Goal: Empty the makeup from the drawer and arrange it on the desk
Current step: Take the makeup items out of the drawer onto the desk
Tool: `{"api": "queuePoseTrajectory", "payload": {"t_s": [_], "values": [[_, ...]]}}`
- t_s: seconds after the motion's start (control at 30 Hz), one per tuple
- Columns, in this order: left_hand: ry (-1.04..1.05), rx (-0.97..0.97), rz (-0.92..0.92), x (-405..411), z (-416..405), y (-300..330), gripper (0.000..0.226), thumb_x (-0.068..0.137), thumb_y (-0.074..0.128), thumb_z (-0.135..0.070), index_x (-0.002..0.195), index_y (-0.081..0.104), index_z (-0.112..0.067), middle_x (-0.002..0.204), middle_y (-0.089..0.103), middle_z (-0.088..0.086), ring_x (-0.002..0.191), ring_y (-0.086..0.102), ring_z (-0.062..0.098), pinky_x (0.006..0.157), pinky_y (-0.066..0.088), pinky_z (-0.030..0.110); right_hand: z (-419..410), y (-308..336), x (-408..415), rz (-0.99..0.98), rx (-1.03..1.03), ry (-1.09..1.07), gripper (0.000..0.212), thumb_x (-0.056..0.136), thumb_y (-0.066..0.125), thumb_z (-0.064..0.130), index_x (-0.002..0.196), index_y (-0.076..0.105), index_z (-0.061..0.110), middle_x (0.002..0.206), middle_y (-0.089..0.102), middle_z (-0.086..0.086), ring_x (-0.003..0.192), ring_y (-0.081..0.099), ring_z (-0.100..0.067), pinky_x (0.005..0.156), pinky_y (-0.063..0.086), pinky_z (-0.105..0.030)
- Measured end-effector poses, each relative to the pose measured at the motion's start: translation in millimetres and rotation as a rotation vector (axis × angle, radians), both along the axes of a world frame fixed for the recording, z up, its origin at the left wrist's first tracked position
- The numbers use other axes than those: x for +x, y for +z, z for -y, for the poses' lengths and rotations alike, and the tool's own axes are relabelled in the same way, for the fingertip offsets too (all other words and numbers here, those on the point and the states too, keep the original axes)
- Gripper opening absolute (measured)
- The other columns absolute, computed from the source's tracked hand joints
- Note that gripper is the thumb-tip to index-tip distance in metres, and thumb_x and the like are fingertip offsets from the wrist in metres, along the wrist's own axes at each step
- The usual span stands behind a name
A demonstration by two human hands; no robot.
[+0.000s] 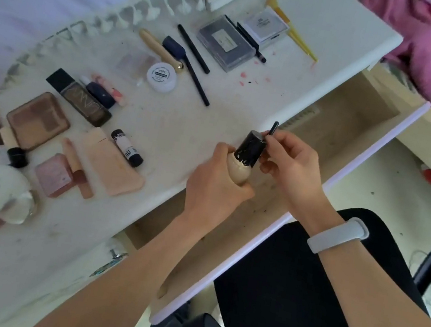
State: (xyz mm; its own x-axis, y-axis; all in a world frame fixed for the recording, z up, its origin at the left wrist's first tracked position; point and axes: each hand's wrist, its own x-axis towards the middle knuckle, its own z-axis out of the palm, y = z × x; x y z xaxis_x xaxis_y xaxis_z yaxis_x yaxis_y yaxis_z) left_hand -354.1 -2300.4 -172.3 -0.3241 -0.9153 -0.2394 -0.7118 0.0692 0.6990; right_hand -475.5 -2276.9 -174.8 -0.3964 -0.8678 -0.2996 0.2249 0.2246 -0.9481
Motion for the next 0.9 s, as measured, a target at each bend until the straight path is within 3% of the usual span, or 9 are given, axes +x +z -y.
{"api": "queuePoseTrajectory", "payload": {"t_s": [0.13, 0.2, 0.3, 0.4, 0.53, 0.6, 0.7, 0.9], "values": [[0.137, 0.057, -0.140, 22, 12, 15, 0.039, 0.079, 0.067, -0.023, 0.106, 0.039, -0.028, 0.087, 0.049, -0.015, 0.076, 0.053, 0.006, 0.060, 0.043, 0.019, 20, 22, 12, -0.091, 0.005, -0.115, 0.013, 0.093, 0.049, 0.010, 0.089, 0.061, 0.013, 0.068, 0.060, 0.001, 0.053, 0.047, -0.010, 0.049, 0.040, -0.017], [0.227, 0.038, -0.136, 35, 28, 20, 0.044, 0.081, 0.067, -0.026, 0.117, 0.041, -0.024, 0.099, 0.043, -0.010, 0.082, 0.049, 0.008, 0.066, 0.039, 0.018, 36, 30, 20, -0.166, 0.016, -0.115, 0.013, 0.095, 0.046, 0.015, 0.099, 0.059, 0.015, 0.065, 0.061, 0.000, 0.048, 0.046, -0.008, 0.047, 0.039, -0.015], [0.290, 0.017, -0.056, 54, 54, 23, 0.052, 0.081, 0.068, -0.029, 0.124, 0.042, -0.015, 0.111, 0.043, -0.002, 0.089, 0.046, 0.011, 0.072, 0.038, 0.023, 64, 29, 37, -0.356, 0.119, 0.050, 0.024, 0.096, 0.045, 0.019, 0.115, 0.057, 0.014, 0.063, 0.060, 0.002, 0.043, 0.045, -0.002, 0.049, 0.039, -0.016], [0.267, -0.014, -0.002, 68, 73, 26, 0.051, 0.079, 0.069, -0.031, 0.121, 0.045, -0.014, 0.106, 0.050, -0.001, 0.091, 0.049, 0.014, 0.076, 0.042, 0.028, 85, 18, 57, -0.535, 0.203, 0.266, 0.035, 0.092, 0.043, 0.009, 0.123, 0.056, 0.013, 0.068, 0.055, 0.005, 0.048, 0.042, -0.006, 0.047, 0.035, -0.011], [0.210, -0.039, 0.127, 78, 90, 26, 0.047, 0.080, 0.066, -0.037, 0.115, 0.047, -0.011, 0.103, 0.058, 0.003, 0.093, 0.054, 0.022, 0.085, 0.044, 0.036, 100, 8, 79, -0.736, 0.190, 0.328, 0.038, 0.090, 0.046, 0.009, 0.126, 0.055, 0.016, 0.091, 0.060, 0.002, 0.079, 0.053, -0.013, 0.074, 0.044, -0.022], [0.207, -0.063, 0.145, 82, 97, 24, 0.063, 0.080, 0.067, -0.040, 0.127, 0.040, -0.008, 0.111, 0.060, 0.008, 0.104, 0.055, 0.027, 0.092, 0.042, 0.042, 105, 4, 85, -0.792, 0.203, 0.287, 0.035, 0.090, 0.050, 0.014, 0.125, 0.054, 0.017, 0.099, 0.063, 0.001, 0.086, 0.055, -0.015, 0.082, 0.046, -0.028], [0.207, -0.055, 0.144, 87, 103, 21, 0.094, 0.080, 0.068, -0.039, 0.145, 0.011, -0.002, 0.122, 0.057, 0.015, 0.115, 0.051, 0.030, 0.098, 0.040, 0.040, 109, 0, 91, -0.843, 0.217, 0.271, 0.030, 0.090, 0.053, 0.017, 0.119, 0.056, 0.017, 0.101, 0.065, 0.000, 0.084, 0.055, -0.016, 0.081, 0.049, -0.033], [0.118, -0.087, 0.131, 94, 110, 17, 0.100, 0.080, 0.069, -0.035, 0.146, 0.000, -0.003, 0.127, 0.053, 0.017, 0.116, 0.051, 0.029, 0.092, 0.041, 0.032, 109, -4, 96, -0.920, 0.217, 0.290, 0.030, 0.090, 0.053, 0.016, 0.119, 0.058, 0.015, 0.102, 0.061, -0.004, 0.083, 0.052, -0.015, 0.082, 0.047, -0.031]]}}
